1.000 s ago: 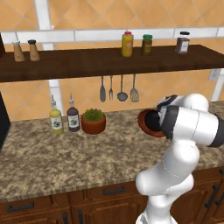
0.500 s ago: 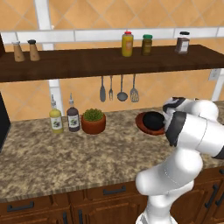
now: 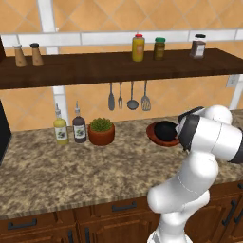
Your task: Pick up the bowls on the counter and stack them on top of one another in the open cabinet. Place the smaller bowl on top of the larger bowl.
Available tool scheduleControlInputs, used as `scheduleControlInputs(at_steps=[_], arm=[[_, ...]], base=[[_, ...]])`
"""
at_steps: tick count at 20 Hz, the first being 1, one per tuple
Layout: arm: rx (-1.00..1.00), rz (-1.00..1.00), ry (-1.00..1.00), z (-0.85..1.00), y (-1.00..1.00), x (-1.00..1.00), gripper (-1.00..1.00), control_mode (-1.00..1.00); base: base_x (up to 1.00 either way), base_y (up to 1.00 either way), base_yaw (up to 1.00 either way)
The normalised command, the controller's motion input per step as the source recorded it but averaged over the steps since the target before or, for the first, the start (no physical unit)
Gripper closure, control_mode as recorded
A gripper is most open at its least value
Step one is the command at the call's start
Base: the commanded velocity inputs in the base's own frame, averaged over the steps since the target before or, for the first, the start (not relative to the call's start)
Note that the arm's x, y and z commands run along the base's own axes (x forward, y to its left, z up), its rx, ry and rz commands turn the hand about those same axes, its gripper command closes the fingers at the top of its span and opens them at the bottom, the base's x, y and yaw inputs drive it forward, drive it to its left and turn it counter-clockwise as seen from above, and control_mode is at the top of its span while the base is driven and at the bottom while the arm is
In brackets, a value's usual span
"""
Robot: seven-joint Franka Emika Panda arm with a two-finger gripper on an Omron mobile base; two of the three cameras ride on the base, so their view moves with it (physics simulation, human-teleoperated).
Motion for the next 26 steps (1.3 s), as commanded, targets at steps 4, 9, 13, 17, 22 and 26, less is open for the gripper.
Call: scheduleControlInputs(at_steps=[4, 9, 13, 17, 22, 26], arm=[[0.0, 0.01, -0.06, -0.14, 0.09, 0.16, 1.0, -1.0], [0.0, 0.0, -0.04, 0.0, 0.01, 0.16, 1.0, -1.0], [0.0, 0.0, -0.05, 0.12, 0.0, 0.11, 1.0, -1.0], [0.0, 0.02, -0.08, 0.77, -0.07, -0.27, 1.0, -1.0], [-0.03, 0.1, -0.04, 1.0, -0.1, -0.86, 1.0, -1.0], [-0.13, 0.07, -0.01, 1.0, -0.06, -0.84, 1.0, -1.0]], base=[[0.0, 0.0, 0.0], [0.0, 0.0, 0.0], [0.0, 0.0, 0.0], [0.0, 0.0, 0.0], [0.0, 0.0, 0.0], [0.0, 0.0, 0.0]])
